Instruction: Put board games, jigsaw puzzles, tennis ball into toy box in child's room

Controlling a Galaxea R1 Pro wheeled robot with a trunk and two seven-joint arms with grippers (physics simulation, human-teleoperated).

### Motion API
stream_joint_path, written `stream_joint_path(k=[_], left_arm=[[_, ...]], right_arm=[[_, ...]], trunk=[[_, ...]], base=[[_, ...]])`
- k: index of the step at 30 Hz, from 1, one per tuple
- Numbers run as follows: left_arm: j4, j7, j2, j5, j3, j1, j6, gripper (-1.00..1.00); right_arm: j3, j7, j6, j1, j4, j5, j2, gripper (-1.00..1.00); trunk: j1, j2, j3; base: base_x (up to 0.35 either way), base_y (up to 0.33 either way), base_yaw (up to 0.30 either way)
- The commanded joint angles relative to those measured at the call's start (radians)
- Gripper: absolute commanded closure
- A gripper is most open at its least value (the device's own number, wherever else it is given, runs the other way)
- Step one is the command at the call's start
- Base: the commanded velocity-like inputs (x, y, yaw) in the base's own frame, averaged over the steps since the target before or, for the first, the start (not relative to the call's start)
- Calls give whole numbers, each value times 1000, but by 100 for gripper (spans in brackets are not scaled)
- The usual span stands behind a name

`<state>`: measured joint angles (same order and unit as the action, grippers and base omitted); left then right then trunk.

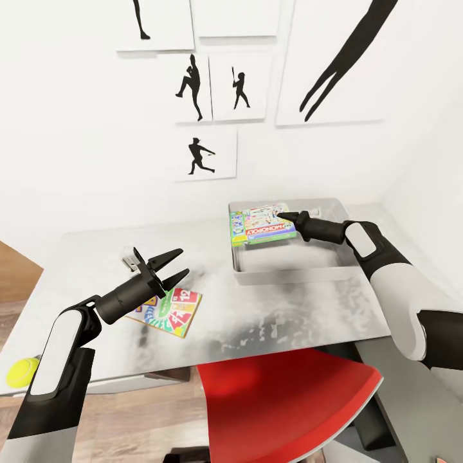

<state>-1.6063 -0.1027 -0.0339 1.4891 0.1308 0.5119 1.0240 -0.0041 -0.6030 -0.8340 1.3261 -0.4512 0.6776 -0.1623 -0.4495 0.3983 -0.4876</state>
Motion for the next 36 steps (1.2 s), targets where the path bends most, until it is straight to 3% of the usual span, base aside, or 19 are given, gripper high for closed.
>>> stream_joint_path(k=[1, 36], left_arm=[[0, -10, 0, -10, 1, 1, 4, -100], [0, -9, 0, -12, 1, 0, 4, -100]], right_arm=[[-1, -1, -5, 1, 0, 2, 0, 100], [5, -1, -5, 2, 0, 1, -15, 100]], trunk=[[0, 2, -2], [0, 2, -44]], base=[[0, 0, 0], [0, 0, 0]])
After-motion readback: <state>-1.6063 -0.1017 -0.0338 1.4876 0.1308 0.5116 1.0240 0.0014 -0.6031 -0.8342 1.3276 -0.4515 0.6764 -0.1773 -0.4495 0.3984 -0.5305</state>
